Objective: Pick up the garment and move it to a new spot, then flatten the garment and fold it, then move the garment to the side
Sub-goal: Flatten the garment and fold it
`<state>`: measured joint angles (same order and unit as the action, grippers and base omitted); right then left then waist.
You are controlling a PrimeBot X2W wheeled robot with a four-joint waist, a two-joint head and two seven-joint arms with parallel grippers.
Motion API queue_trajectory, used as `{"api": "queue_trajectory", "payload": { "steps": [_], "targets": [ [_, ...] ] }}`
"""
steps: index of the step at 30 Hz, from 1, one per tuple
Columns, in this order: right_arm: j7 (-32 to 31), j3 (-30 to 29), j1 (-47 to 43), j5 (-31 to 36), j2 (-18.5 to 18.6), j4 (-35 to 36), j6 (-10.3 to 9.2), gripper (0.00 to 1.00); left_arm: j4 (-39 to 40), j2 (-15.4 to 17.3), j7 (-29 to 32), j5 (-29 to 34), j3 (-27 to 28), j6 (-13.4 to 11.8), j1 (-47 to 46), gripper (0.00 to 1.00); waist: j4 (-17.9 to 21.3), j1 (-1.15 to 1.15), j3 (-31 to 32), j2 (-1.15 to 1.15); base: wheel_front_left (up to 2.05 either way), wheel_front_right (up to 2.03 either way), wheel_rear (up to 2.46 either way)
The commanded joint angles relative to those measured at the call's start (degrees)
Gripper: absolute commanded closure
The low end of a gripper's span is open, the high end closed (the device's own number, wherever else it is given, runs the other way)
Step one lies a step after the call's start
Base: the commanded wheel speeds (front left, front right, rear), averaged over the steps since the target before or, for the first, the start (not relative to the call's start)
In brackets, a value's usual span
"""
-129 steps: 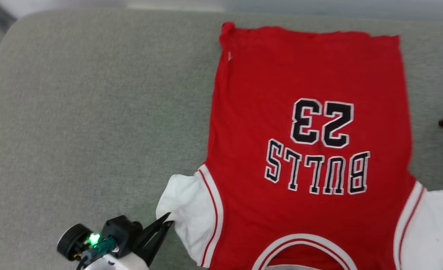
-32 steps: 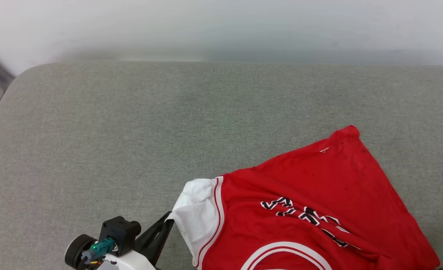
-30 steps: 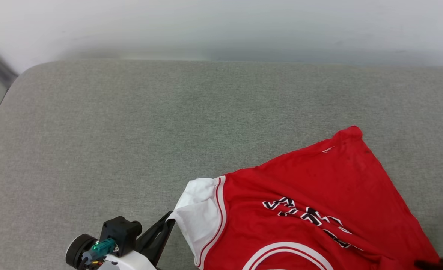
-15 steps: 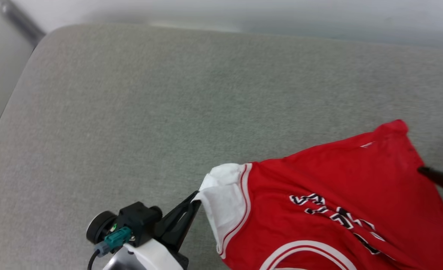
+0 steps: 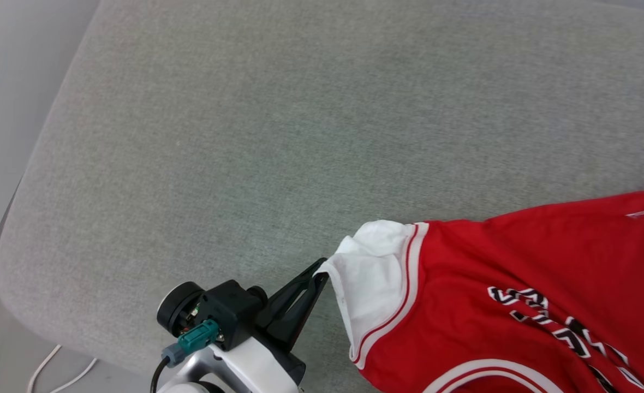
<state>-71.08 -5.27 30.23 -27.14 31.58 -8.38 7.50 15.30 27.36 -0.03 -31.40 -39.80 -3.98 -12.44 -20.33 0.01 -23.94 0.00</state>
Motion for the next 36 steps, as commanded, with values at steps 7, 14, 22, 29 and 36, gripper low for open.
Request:
{"api": "queue_trajectory", "payload": {
  "steps": [7, 14, 22, 29, 36],
  "targets": [
    [-2.2, 2.7, -2.0, 0.5, -1.4, -4.8, -0.01, 0.00, -1.0, -0.4, -0.9, -0.1, 0.1, 0.3, -1.2, 1.00, -2.4, -0.01, -2.1, 0.00, 0.00, 0.00, 0.00],
    [-1.7, 2.8, -4.3, 0.7, -1.8, -5.5, -0.01, 1.00, -1.5, -0.8, -1.3, -0.1, -0.2, 0.3, -1.7, 1.00, -2.4, -0.01, -2.0, 0.00, 0.00, 0.00, 0.00],
    [4.8, 3.3, -1.7, -1.3, -2.4, -5.0, -0.01, 1.00, -1.5, 0.4, -1.7, 0.2, 0.7, -0.1, -2.1, 1.00, 0.1, -0.01, 1.2, 0.00, 0.00, 0.00, 0.00],
    [11.6, 4.9, 0.2, -4.9, -2.4, -3.6, -0.02, 1.00, -0.3, 2.6, -1.2, -0.1, 3.0, -1.3, -2.2, 1.00, 4.4, -0.01, 6.8, 0.00, 0.00, 0.00, 0.00],
    [17.8, 7.8, 1.1, -8.7, -2.1, 0.3, -0.02, 1.00, 1.6, 4.3, -1.2, -1.0, 5.9, -3.3, -1.5, 1.00, 9.7, -0.01, 13.0, 0.00, 0.00, 0.00, 0.00]
  ]
}}
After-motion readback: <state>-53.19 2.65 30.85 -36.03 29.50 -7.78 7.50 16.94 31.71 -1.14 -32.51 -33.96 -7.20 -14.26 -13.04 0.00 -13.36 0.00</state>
